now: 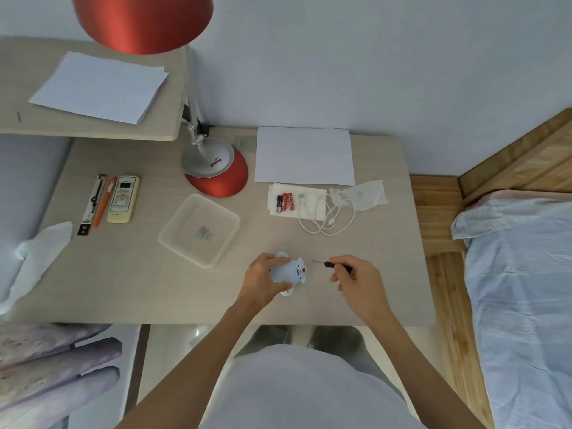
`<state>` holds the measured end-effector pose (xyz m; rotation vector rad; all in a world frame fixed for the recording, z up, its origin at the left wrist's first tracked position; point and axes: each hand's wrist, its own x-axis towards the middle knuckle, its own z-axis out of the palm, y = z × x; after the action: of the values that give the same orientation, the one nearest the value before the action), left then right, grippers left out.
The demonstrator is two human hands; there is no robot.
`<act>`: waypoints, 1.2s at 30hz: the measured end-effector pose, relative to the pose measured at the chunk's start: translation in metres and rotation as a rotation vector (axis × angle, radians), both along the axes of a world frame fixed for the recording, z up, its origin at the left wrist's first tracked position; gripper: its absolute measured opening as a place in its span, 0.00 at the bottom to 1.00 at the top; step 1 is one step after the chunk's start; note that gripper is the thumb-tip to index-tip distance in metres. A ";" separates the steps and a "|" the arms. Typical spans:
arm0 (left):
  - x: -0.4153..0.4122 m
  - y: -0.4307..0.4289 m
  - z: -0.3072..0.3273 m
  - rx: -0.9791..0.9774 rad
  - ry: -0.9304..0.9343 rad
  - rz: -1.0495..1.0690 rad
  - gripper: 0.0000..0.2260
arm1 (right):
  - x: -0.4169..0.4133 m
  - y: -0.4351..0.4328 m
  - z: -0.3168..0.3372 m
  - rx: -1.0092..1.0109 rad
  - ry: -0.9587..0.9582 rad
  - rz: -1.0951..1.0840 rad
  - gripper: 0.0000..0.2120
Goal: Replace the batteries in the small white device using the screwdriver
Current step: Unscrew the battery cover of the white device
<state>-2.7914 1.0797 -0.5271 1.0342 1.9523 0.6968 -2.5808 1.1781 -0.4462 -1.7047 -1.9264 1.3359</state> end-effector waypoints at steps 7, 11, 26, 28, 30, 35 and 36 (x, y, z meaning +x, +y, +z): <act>0.000 0.013 0.001 -0.034 -0.054 -0.069 0.31 | -0.009 0.002 -0.008 0.112 -0.138 0.176 0.09; -0.001 0.020 0.002 -0.056 -0.084 -0.077 0.31 | -0.013 0.002 -0.015 0.118 -0.197 0.239 0.09; -0.011 0.024 0.000 -0.115 -0.195 -0.050 0.30 | -0.020 0.010 -0.027 0.057 -0.213 0.253 0.09; -0.011 0.025 -0.001 -0.123 -0.204 -0.053 0.31 | -0.021 0.010 -0.027 0.061 -0.213 0.259 0.09; -0.012 0.026 -0.002 -0.135 -0.209 -0.058 0.31 | -0.023 0.009 -0.027 0.071 -0.221 0.273 0.09; -0.014 0.029 -0.001 -0.144 -0.233 -0.057 0.31 | -0.029 0.010 -0.023 0.122 -0.302 0.352 0.07; -0.013 0.029 -0.001 -0.146 -0.237 -0.055 0.31 | -0.030 0.010 -0.022 0.139 -0.339 0.383 0.07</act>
<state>-2.8048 1.1088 -0.5278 0.8718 1.7360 0.6069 -2.6111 1.1879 -0.4686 -1.6339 -2.5764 1.0360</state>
